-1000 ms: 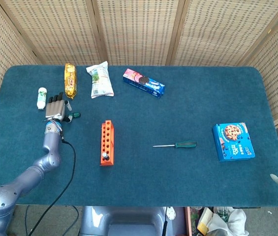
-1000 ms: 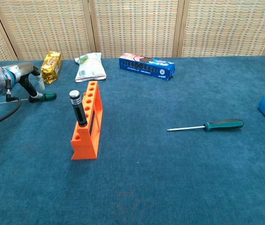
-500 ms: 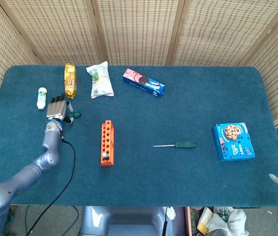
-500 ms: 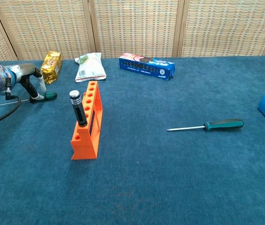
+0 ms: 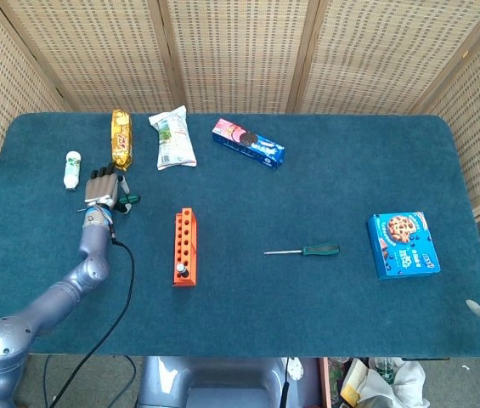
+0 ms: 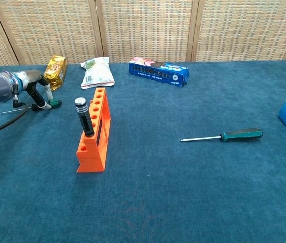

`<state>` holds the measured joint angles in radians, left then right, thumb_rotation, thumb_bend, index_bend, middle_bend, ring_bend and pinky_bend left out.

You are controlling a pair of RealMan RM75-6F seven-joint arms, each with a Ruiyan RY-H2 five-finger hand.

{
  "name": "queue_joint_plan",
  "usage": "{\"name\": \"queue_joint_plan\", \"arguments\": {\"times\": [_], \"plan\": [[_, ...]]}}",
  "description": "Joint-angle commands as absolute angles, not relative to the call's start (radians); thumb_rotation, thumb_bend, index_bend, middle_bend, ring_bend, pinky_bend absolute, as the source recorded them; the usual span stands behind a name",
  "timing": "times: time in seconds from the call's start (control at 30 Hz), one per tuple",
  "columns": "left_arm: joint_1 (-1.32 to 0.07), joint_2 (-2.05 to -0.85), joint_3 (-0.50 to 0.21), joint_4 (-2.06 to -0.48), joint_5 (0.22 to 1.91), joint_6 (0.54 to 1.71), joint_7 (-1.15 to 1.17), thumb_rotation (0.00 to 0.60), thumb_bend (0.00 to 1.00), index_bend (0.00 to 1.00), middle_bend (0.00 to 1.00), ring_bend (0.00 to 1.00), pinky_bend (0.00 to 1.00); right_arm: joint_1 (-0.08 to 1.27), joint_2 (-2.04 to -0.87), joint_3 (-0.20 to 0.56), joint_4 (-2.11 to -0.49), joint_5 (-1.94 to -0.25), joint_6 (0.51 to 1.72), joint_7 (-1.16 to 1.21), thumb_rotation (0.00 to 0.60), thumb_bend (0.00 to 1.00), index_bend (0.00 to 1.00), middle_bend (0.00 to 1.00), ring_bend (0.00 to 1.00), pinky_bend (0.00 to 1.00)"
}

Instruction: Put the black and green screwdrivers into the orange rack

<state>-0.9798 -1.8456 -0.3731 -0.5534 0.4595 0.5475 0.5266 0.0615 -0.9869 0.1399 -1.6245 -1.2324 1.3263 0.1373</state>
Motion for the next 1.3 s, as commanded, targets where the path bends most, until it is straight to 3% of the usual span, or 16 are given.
{"name": "queue_joint_plan", "arguments": {"times": [0.03, 0.37, 0.57, 0.7, 0.93, 1.1, 1.3], "plan": [[-0.984, -1.858, -0.376, -0.535, 0.448, 0.538, 0.536, 0.6, 0.28, 0.45, 0.0, 0.0, 0.0, 0.061, -0.986, 0.14, -1.624, -1.232, 1.325, 0.141, 0.6, 0.0, 0.0, 0.0, 0.0, 0.0], [-0.996, -1.895, -0.388, -0.481, 0.441, 0.52, 0.548, 0.6, 0.3, 0.46, 0.0, 0.0, 0.0, 0.065, -0.985, 0.142, -1.615, -1.227, 1.31, 0.157, 0.6, 0.0, 0.0, 0.0, 0.0, 0.0], [-0.996, -1.899, -0.4, -0.477, 0.455, 0.529, 0.536, 0.6, 0.46, 0.63, 0.0, 0.0, 0.0, 0.065, -0.985, 0.143, -1.611, -1.225, 1.305, 0.163, 0.6, 0.0, 0.0, 0.0, 0.0, 0.0], [-0.986, -1.877, -0.408, -0.514, 0.492, 0.555, 0.5, 0.6, 0.49, 0.66, 0.0, 0.0, 0.0, 0.066, -0.985, 0.143, -1.611, -1.225, 1.306, 0.162, 0.6, 0.0, 0.0, 0.0, 0.0, 0.0], [-0.944, -1.78, -0.424, -0.698, 0.56, 0.632, 0.425, 0.6, 0.54, 0.68, 0.0, 0.0, 0.0, 0.065, -0.985, 0.139, -1.617, -1.236, 1.308, 0.162, 0.6, 0.0, 0.0, 0.0, 0.0, 0.0], [-0.884, -1.647, -0.444, -0.96, 0.604, 0.719, 0.362, 0.6, 0.62, 0.7, 0.0, 0.0, 0.0, 0.062, -0.983, 0.136, -1.622, -1.245, 1.314, 0.162, 0.6, 0.0, 0.0, 0.0, 0.0, 0.0], [-0.825, -1.504, -0.447, -1.22, 0.632, 0.799, 0.334, 0.6, 0.64, 0.71, 0.0, 0.0, 0.0, 0.059, -0.98, 0.132, -1.628, -1.258, 1.321, 0.166, 0.6, 0.0, 0.0, 0.0, 0.0, 0.0]]}}
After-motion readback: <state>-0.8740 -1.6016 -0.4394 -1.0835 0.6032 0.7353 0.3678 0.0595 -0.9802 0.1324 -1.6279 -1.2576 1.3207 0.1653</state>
